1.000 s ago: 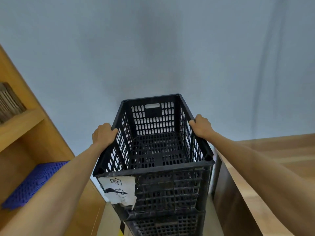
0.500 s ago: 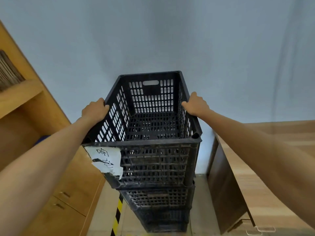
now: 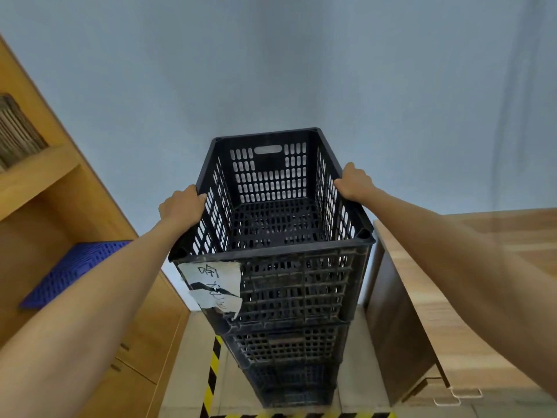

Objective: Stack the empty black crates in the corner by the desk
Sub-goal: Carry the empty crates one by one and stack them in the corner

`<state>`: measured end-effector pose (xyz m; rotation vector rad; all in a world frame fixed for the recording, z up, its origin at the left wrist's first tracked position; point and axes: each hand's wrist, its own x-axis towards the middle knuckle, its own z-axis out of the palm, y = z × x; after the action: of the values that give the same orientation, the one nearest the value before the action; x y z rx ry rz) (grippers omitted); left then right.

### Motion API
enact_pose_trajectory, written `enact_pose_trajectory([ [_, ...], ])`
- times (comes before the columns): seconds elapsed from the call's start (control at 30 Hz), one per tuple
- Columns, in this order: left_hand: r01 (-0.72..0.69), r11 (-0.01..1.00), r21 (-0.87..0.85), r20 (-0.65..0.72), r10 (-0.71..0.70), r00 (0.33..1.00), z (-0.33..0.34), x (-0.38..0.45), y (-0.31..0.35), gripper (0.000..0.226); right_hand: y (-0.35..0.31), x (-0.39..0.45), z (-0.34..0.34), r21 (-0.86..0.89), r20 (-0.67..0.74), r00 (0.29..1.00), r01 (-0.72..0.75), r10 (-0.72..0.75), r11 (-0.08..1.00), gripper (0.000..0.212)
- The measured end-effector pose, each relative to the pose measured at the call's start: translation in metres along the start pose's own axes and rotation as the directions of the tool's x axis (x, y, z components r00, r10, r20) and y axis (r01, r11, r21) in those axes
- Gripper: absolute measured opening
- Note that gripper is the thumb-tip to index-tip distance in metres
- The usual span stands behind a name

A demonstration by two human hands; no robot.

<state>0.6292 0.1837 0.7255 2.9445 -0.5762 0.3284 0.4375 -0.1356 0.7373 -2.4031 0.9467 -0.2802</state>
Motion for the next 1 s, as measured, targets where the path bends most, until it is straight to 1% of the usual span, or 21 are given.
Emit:
enact_pose_trajectory([
  [0.07, -0.005, 1.0, -0.008, -0.001, 0.005, 1.0, -0.001, -0.004, 0.002, 0.042, 0.002, -0.001, 0.004, 0.019, -0.006, 0.999, -0.054, 0.054, 0.998, 0.05],
  [0.17, -0.027, 1.0, -0.009, 0.002, 0.027, 1.0, -0.007, -0.006, 0.003, 0.039, 0.002, -0.002, 0.009, 0.115, 0.026, 0.99, -0.144, 0.142, 0.983, 0.058],
  [0.23, -0.041, 0.999, 0.009, 0.01, 0.041, 0.999, -0.01, -0.004, 0.001, 0.037, 0.001, -0.003, 0.012, 0.15, 0.031, 0.986, -0.167, 0.164, 0.974, 0.059],
  [0.3, -0.037, 0.999, -0.009, 0.0, 0.037, 0.999, -0.01, -0.003, -0.001, 0.036, 0.0, -0.003, 0.015, 0.154, 0.013, 0.987, -0.162, 0.162, 0.975, 0.057],
  [0.43, -0.018, 0.999, -0.036, -0.003, 0.018, 1.0, -0.007, -0.005, -0.001, 0.038, 0.003, -0.001, 0.019, 0.065, -0.021, 0.994, -0.103, 0.104, 0.993, 0.049],
  [0.5, -0.015, 1.0, -0.023, -0.002, 0.015, 1.0, -0.007, -0.007, 0.0, 0.04, 0.005, 0.003, 0.02, 0.021, -0.021, 0.997, -0.073, 0.074, 0.997, 0.047],
  [0.6, -0.006, 1.0, 0.013, 0.009, 0.006, 1.0, -0.009, -0.014, 0.001, 0.042, 0.006, 0.008, 0.021, 0.005, -0.008, 0.999, -0.043, 0.043, 0.999, 0.044],
  [0.67, 0.005, 1.0, 0.013, 0.06, -0.006, 0.998, -0.012, -0.023, 0.002, 0.043, 0.005, 0.009, 0.021, 0.016, 0.007, 1.0, -0.019, 0.019, 1.0, 0.044],
  [0.7, 0.02, 1.0, -0.015, 0.098, -0.018, 0.995, -0.013, -0.027, 0.004, 0.044, 0.006, 0.01, 0.02, 0.027, 0.018, 1.0, -0.011, 0.01, 1.0, 0.044],
  [0.77, 0.072, 0.995, -0.069, 0.174, -0.059, 0.983, -0.018, -0.037, 0.01, 0.053, 0.007, 0.011, 0.017, 0.049, 0.055, 0.998, 0.002, -0.005, 0.999, 0.046],
  [0.83, 0.124, 0.992, -0.021, 0.214, -0.116, 0.97, -0.026, -0.048, 0.025, 0.064, 0.01, 0.012, 0.011, 0.072, 0.108, 0.993, 0.028, -0.035, 0.997, 0.049],
  [0.9, 0.12, 0.991, 0.059, 0.237, -0.13, 0.963, -0.037, -0.057, 0.054, 0.067, 0.016, 0.013, 0.004, 0.085, 0.183, 0.98, 0.069, -0.084, 0.994, 0.057],
  [0.97, 0.071, 0.996, 0.054, 0.262, -0.083, 0.961, -0.047, -0.064, 0.096, 0.067, 0.026, 0.017, -0.005, 0.06, 0.247, 0.957, 0.138, -0.149, 0.989, 0.069],
  [1.0, 0.044, 0.999, 0.012, 0.273, -0.046, 0.961, -0.05, -0.067, 0.123, 0.066, 0.031, 0.019, -0.009, 0.044, 0.246, 0.95, 0.185, -0.19, 0.982, 0.073],
])
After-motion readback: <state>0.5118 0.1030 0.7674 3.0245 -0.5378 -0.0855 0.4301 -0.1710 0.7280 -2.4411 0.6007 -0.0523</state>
